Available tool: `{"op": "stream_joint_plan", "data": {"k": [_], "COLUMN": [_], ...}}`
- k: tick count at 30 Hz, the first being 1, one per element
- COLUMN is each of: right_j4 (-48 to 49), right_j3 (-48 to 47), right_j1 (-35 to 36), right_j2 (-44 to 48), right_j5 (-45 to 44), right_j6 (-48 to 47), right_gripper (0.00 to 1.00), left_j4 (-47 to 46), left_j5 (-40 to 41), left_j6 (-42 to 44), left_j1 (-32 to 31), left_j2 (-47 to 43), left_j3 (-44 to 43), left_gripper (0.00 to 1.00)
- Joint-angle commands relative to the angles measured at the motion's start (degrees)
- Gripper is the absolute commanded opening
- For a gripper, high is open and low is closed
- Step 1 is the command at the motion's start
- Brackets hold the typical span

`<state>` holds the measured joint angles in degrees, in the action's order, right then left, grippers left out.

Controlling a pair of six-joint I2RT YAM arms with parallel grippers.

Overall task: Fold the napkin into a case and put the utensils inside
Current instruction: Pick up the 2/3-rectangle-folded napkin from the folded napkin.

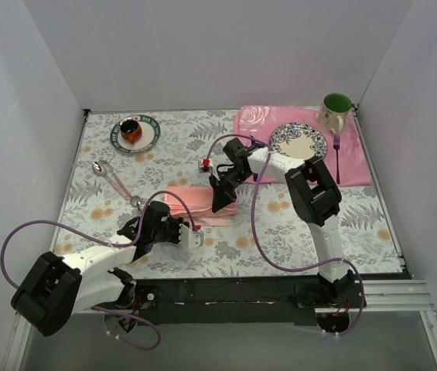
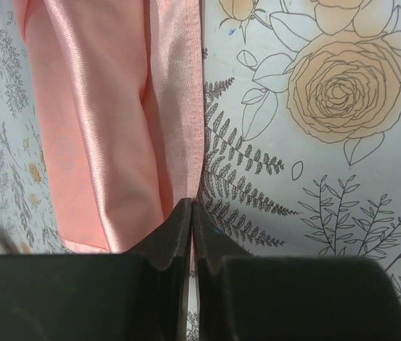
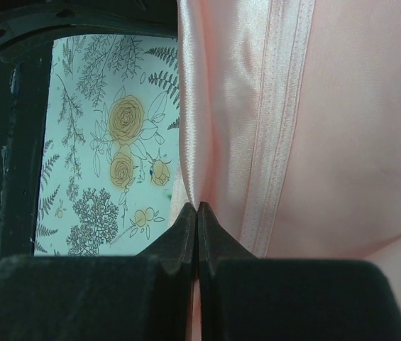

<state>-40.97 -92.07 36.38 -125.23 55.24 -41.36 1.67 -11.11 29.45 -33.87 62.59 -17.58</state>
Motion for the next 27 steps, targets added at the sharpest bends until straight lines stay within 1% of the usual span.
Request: {"op": "stream_joint_plan", "data": {"k": [1, 8, 12, 17, 21, 25, 26, 27], "right_j4": [-1.8, -2.4, -2.6, -2.7, -4.5, -4.7, -4.7, -4.8], "right_j3": [-1.9, 0.0, 1.1, 0.5, -2.4, -3.6, -3.9, -4.1], "right_j1": [-0.3, -0.2, 0.1, 0.3, 0.3, 0.4, 0.3, 0.4], "right_j2": [-0.3, 0.6, 1.6, 1.4, -0.1, 0.3, 0.4, 0.4], "right_j5": [2.1, 2.9, 3.3, 3.4, 2.9, 2.3, 2.2, 2.2], "right_j6": [-1.2, -1.4, -1.6, -1.5, -1.9, -1.7, -1.6, -1.4], "right_gripper": [0.01, 0.01, 0.01, 0.01, 0.01, 0.08, 0.13, 0.16], "left_j4": [-0.5, 7.3, 9.4, 10.4, 12.0, 13.1, 13.7, 14.3], "left_j5": [-1.2, -5.1, -5.7, -5.8, -8.0, -10.6, -11.2, -12.4], "left_j6": [-1.1, -3.3, -5.7, -10.3, -13.6, -14.3, -14.5, -14.6], "left_j1": [-0.1, -0.1, -0.1, 0.3, 2.7, 5.9, 6.6, 7.9], "left_j2": [-0.7, -4.8, -5.8, -3.7, -0.3, 3.1, 3.7, 4.2], "left_j3": [-0.9, -2.6, -4.0, -7.3, -11.1, -14.1, -14.7, -15.3], "left_gripper": [0.0, 0.0, 0.0, 0.0, 0.0, 0.0, 0.0, 0.0]}}
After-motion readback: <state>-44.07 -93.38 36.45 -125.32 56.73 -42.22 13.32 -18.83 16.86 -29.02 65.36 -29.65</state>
